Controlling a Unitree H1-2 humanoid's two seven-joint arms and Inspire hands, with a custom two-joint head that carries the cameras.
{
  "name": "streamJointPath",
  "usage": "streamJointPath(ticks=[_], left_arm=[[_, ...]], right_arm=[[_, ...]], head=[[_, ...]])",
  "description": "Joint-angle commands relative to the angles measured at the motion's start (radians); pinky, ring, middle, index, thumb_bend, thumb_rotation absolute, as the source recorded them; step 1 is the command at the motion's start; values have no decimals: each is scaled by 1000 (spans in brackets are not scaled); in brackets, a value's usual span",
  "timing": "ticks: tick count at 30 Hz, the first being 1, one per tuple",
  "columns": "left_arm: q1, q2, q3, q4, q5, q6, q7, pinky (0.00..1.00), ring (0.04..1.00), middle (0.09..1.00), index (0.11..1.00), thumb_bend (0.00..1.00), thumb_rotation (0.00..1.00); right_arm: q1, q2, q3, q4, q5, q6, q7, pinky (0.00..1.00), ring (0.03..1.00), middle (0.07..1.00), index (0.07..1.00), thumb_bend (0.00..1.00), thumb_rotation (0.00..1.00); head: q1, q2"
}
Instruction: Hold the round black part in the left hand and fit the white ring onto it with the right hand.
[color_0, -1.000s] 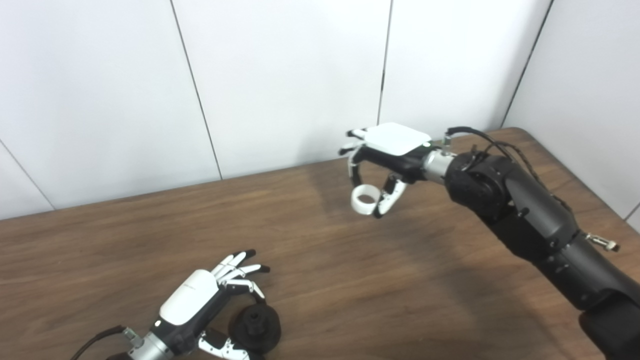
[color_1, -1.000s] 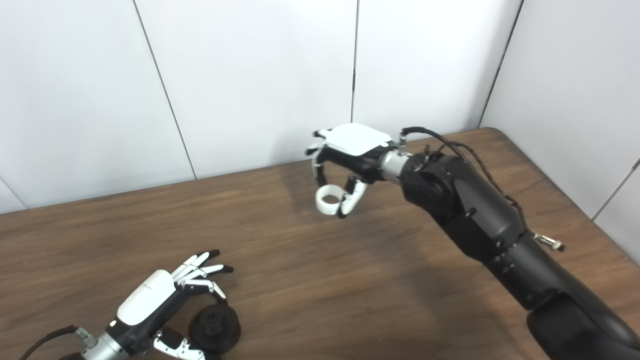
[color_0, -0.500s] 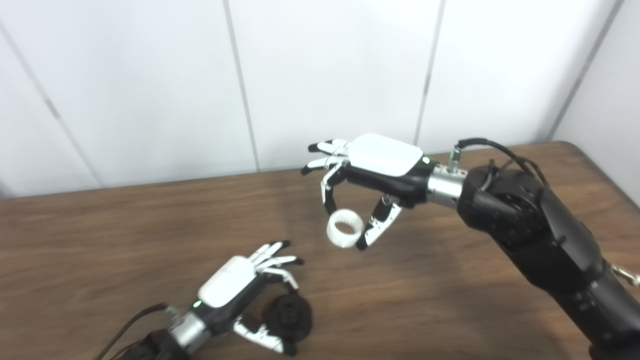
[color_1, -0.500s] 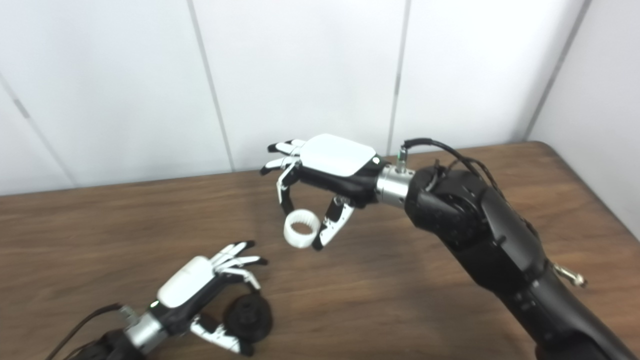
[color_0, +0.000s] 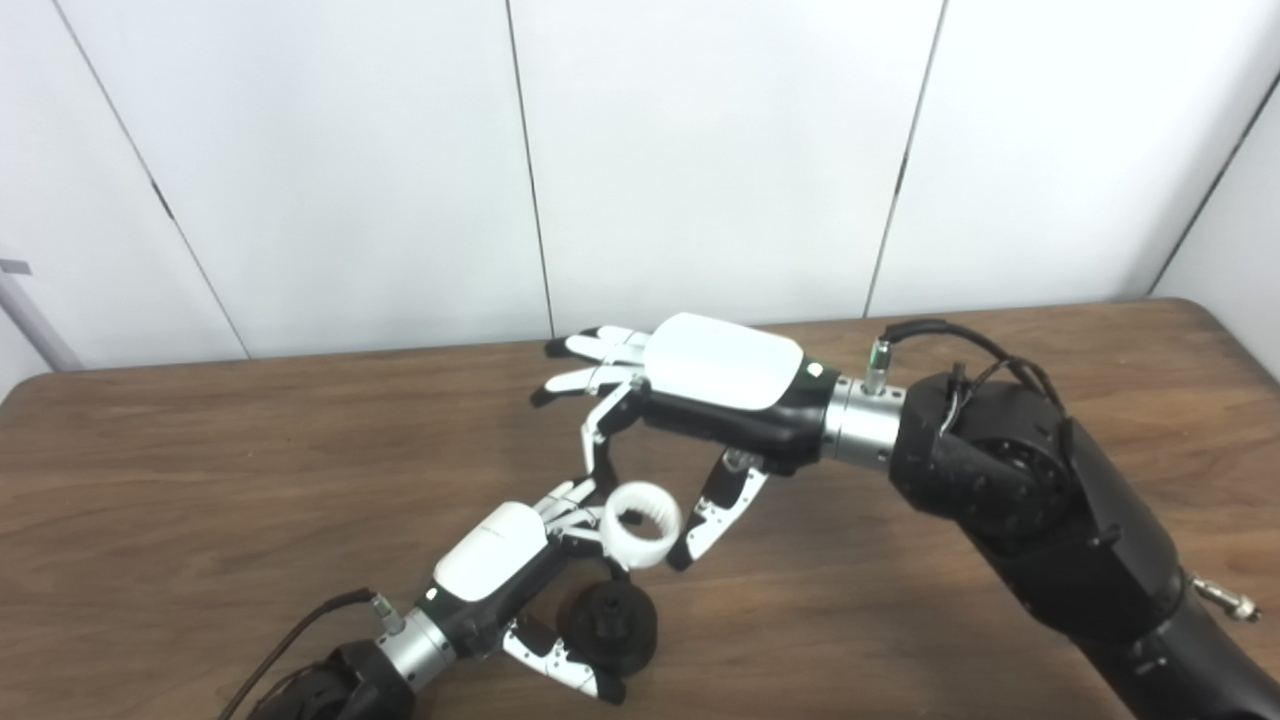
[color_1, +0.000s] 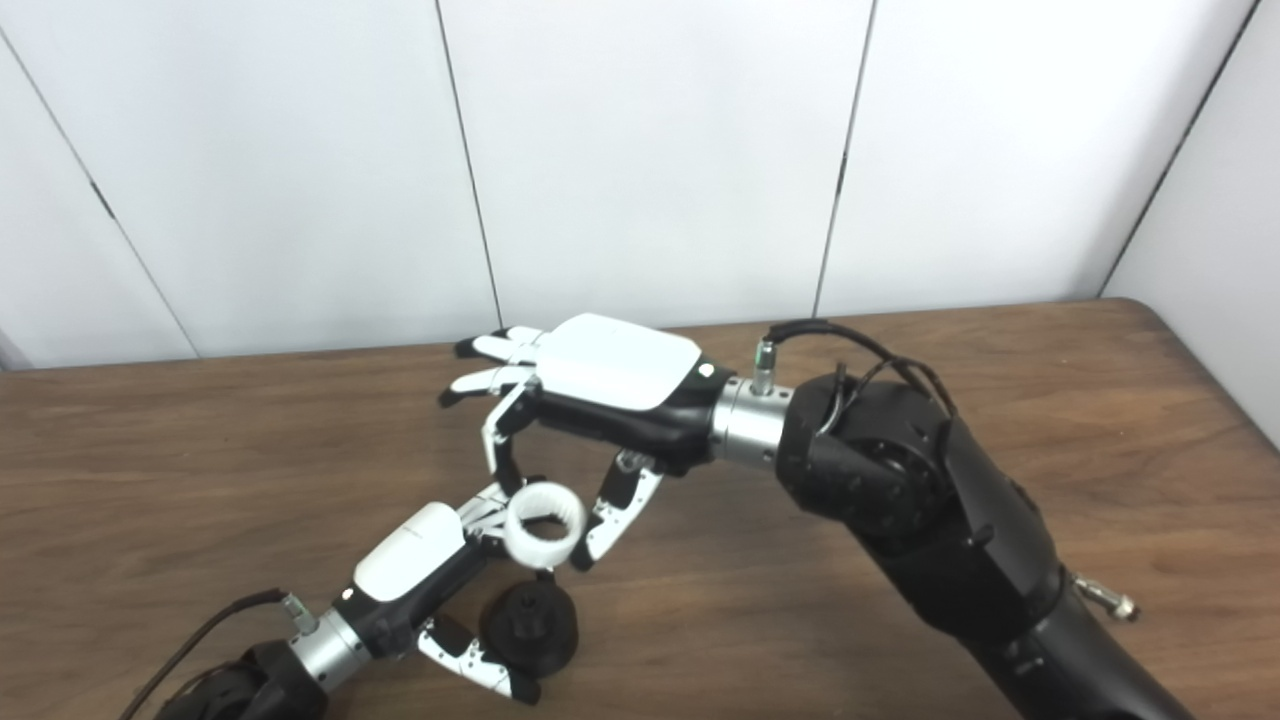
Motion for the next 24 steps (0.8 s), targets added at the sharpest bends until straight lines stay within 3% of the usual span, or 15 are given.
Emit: streamJointPath(ticks=[1, 15, 24], left_arm=[[6, -2, -7, -18, 45, 29, -52, 1000, 1000, 868, 482, 524, 59], [32, -4, 13, -112, 43, 69, -113, 1000, 1000, 883, 482, 525, 60], [39, 1, 25, -129, 30, 55, -123, 1000, 1000, 873, 482, 524, 60]], right_arm=[[-20, 11, 3, -39, 5, -15, 1, 1000, 1000, 906, 479, 525, 144], [64, 20, 10, 17, 0, -56, -13, 1000, 1000, 905, 478, 525, 142], [80, 25, 2, 60, -11, -81, -32, 1000, 1000, 915, 479, 525, 142]], head=[[-1, 1], [15, 23], [21, 31]])
